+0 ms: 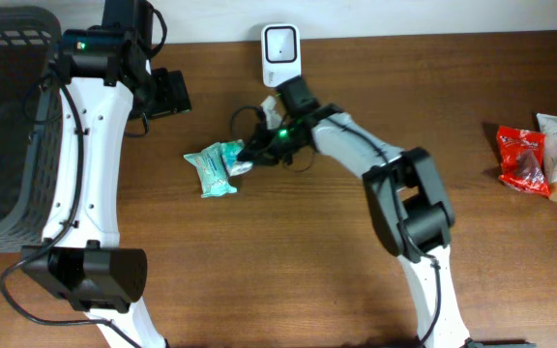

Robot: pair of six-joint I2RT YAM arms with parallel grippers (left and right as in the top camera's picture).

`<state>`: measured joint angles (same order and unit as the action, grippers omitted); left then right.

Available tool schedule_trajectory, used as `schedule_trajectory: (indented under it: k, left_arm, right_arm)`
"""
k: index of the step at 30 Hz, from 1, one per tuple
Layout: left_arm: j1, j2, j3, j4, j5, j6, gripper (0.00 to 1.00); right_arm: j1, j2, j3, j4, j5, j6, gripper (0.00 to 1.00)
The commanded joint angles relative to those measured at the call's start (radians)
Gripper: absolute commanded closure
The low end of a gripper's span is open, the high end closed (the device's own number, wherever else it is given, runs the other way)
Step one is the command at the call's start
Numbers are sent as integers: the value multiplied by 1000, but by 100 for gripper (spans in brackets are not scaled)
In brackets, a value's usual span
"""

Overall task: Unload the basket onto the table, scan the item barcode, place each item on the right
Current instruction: 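Reach the right gripper to the small teal pack and grasp it, then hold the teal pack up in front of the scanner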

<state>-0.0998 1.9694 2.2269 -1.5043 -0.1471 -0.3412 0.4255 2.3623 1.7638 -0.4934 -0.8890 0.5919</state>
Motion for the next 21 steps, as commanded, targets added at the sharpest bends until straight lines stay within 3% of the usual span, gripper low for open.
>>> schedule_trajectory:
  k: [1,5,8,11,13,17,21]
  left_arm:
    - [-2,2,-3,0,-7,-6,1]
    - [-2,2,-3,0,-7,-6,1]
    - [-2,2,-3,0,-7,-6,1]
    - [-3,2,-3,0,-7,-6,1]
    - [-2,2,-3,0,-7,-6,1]
    - [-3,2,-3,0,-7,-6,1]
    - [-3,2,-3,-1,-7,-6,1]
  right_arm:
    - [-107,12,-6,-77,-307,-23,96]
    - [-138,12,-6,-183,-273,-116,96]
    - [-130,10,-6,-193,-109,-117,96]
    - [-111,-20,28,-289,178,-164,96]
    - [-82,-77,121,-439,546,-230,96]
    - [-8,-123,259,-528,1099,-277,96]
    - [33,-124,263,-487,1293,-282,96]
